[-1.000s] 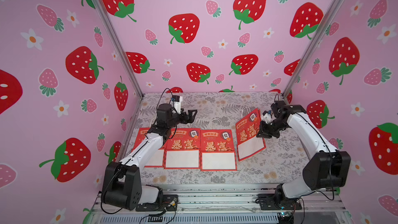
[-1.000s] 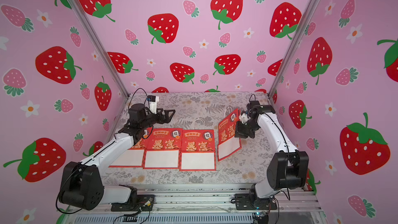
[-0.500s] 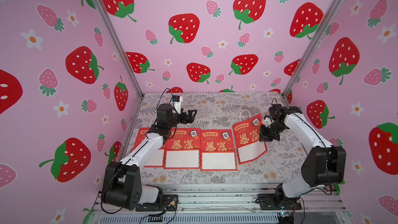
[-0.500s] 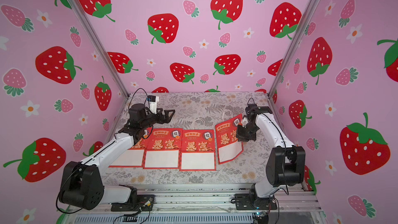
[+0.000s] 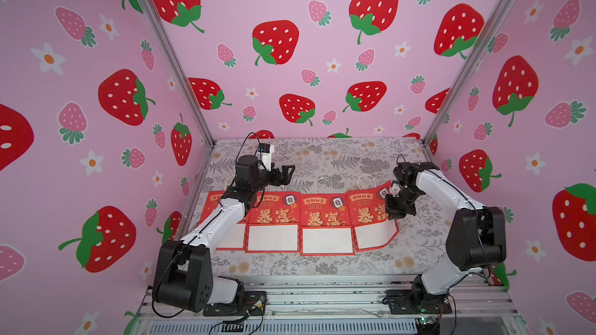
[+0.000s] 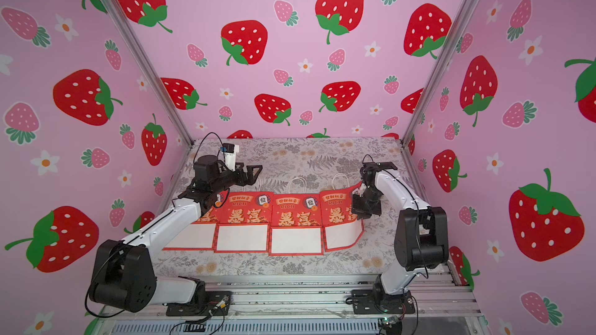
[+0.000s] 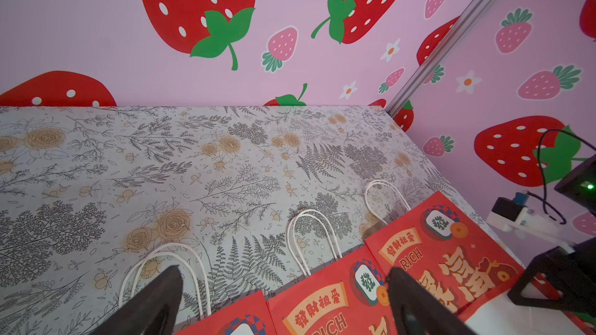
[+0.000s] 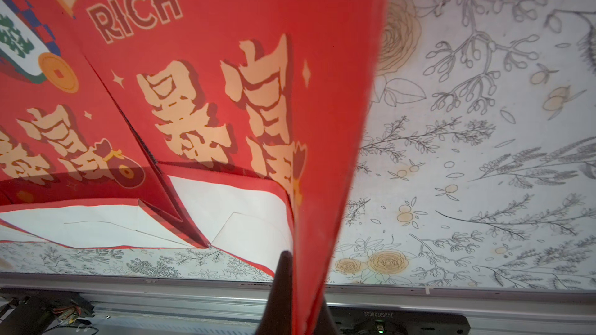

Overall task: Put away the paper bag
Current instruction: Place the paper bag at the center of the board.

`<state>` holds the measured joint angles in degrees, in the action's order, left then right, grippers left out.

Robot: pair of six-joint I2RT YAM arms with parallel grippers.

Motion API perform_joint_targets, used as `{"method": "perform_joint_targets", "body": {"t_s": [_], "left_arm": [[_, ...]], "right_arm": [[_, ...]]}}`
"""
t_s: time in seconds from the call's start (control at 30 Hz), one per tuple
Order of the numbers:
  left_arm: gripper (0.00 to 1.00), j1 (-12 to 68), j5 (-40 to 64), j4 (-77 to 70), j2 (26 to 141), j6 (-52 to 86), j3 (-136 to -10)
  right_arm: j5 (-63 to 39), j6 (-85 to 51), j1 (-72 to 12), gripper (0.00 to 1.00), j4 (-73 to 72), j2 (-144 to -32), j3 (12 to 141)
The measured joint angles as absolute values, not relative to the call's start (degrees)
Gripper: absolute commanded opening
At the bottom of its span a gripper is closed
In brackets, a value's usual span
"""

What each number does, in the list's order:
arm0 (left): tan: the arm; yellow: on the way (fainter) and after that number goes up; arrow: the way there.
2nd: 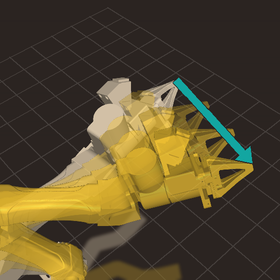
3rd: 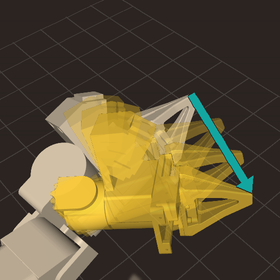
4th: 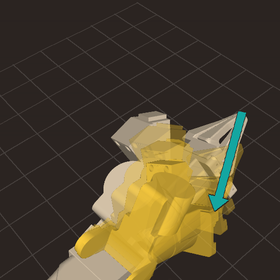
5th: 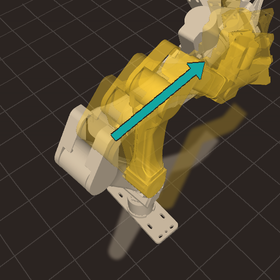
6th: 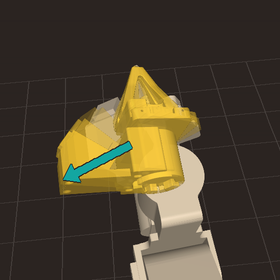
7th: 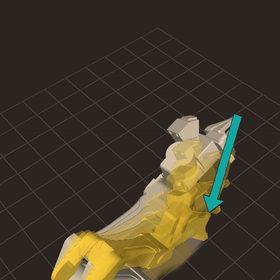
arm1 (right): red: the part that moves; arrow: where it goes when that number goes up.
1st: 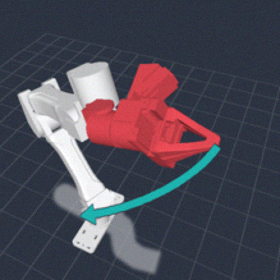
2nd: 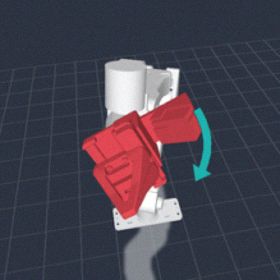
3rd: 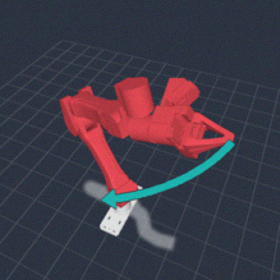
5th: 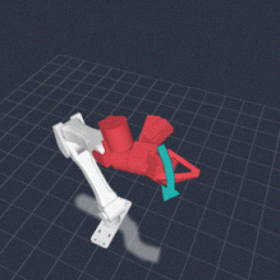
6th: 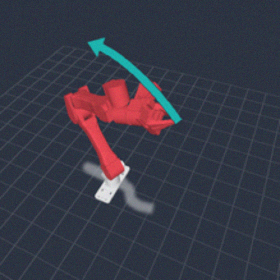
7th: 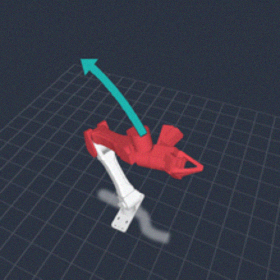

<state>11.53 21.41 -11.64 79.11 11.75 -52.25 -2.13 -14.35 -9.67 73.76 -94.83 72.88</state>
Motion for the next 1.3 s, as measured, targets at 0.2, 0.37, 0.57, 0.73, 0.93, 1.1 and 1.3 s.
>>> {"method": "perform_joint_targets", "body": {"t_s": [0.2, 0.37, 0.57, 0.73, 0.93, 1.1, 1.3], "left_arm": [[0.99, 11.53, 21.39, -11.51, 79.11, 11.73, -52.25], [0.99, 11.53, 21.39, -11.42, 79.13, 11.73, -52.25], [0.99, 11.53, 21.39, -11.27, 79.2, 11.68, -52.25], [0.99, 11.53, 21.39, -10.96, 79.24, 11.62, -52.25], [0.99, 11.53, 21.39, -10.37, 79.24, 11.53, -52.25], [0.99, 11.53, 21.39, -10.35, 79.24, 11.38, -52.25], [0.99, 11.53, 21.15, -10.22, 79.24, 10.87, -52.25]], "right_arm": [[-0.82, -15.18, -10.59, 0.02, 74.7, -94.96, 73.03], [0.97, -15.44, -10.61, 0.05, 75.26, -95.5, 73.12], [3.86, -16.16, -10.61, 0.11, 75.26, -98.78, 73.12], [7.16, -17.23, -10.61, 0.2, 75.26, -101.47, 73.12], [10.15, -18.2, -10.61, 0.39, 75.22, -104.16, 73.12], [11.44, -18.5, -10.61, 0.47, 75.02, -105.67, 73.12], [12.56, -18.61, -10.17, 0.48, 74.5, -106.8, 73.1]]}}
